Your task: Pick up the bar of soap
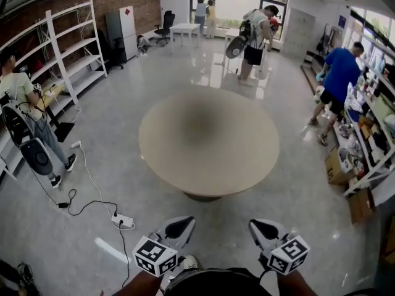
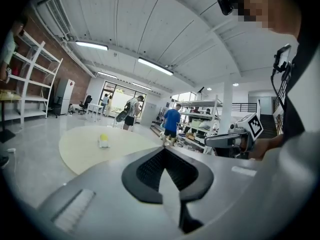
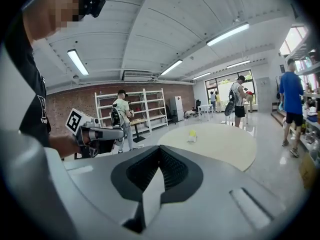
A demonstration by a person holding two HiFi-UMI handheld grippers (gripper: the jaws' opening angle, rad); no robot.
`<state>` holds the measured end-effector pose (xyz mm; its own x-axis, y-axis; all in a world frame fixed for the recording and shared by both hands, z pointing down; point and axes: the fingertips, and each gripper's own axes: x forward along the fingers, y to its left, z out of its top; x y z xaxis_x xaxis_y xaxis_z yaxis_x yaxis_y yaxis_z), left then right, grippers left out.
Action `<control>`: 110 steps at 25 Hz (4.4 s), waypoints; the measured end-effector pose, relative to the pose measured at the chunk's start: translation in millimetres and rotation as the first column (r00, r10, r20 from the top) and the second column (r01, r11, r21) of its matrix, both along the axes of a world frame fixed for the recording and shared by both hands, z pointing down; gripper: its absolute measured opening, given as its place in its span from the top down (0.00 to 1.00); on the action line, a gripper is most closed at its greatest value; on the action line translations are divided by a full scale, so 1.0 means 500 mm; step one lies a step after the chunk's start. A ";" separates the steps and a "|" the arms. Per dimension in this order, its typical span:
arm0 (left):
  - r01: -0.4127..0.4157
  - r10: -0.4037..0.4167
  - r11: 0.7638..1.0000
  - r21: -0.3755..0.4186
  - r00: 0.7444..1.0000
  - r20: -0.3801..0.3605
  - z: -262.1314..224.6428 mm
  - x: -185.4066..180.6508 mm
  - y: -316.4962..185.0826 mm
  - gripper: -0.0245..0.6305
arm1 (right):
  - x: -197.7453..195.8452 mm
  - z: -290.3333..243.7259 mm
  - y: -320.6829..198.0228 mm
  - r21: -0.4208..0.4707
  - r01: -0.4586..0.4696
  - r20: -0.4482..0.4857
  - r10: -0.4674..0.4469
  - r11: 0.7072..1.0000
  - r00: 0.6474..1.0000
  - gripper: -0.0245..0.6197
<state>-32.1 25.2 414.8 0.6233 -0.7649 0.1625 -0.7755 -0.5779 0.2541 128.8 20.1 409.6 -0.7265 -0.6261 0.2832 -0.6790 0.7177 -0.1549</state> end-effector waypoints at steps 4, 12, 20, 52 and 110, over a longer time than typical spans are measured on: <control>0.001 0.000 0.999 -0.036 1.000 0.012 0.016 -0.042 -0.061 0.95 | -0.036 0.011 -0.057 -0.019 -0.009 0.004 0.009 1.000 1.000 0.95; -0.026 0.028 0.996 -0.082 0.999 0.030 0.020 0.016 -0.231 0.95 | 0.020 0.017 -0.211 -0.056 -0.035 0.034 0.037 0.998 0.999 0.95; -0.093 0.097 0.994 -0.049 0.992 0.084 0.001 0.100 -0.443 0.95 | 0.061 0.012 -0.407 -0.036 -0.051 0.074 0.054 0.998 0.996 0.95; -0.208 0.213 0.977 -0.052 0.968 0.131 0.028 -0.036 -0.820 0.95 | -0.105 0.047 -0.754 -0.050 -0.130 0.040 0.132 0.990 0.990 0.95; -0.082 0.109 0.952 -0.294 0.991 0.078 0.286 -0.466 -1.029 0.95 | -0.551 0.457 -1.419 -0.129 -0.364 -0.353 0.300 0.922 0.886 0.55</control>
<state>-265.0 -489.2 557.9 0.6631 -0.6138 0.4285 -0.7481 -0.5625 0.3520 -146.9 -689.3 638.3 -0.3343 -0.7270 0.5997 -0.9073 0.4205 0.0040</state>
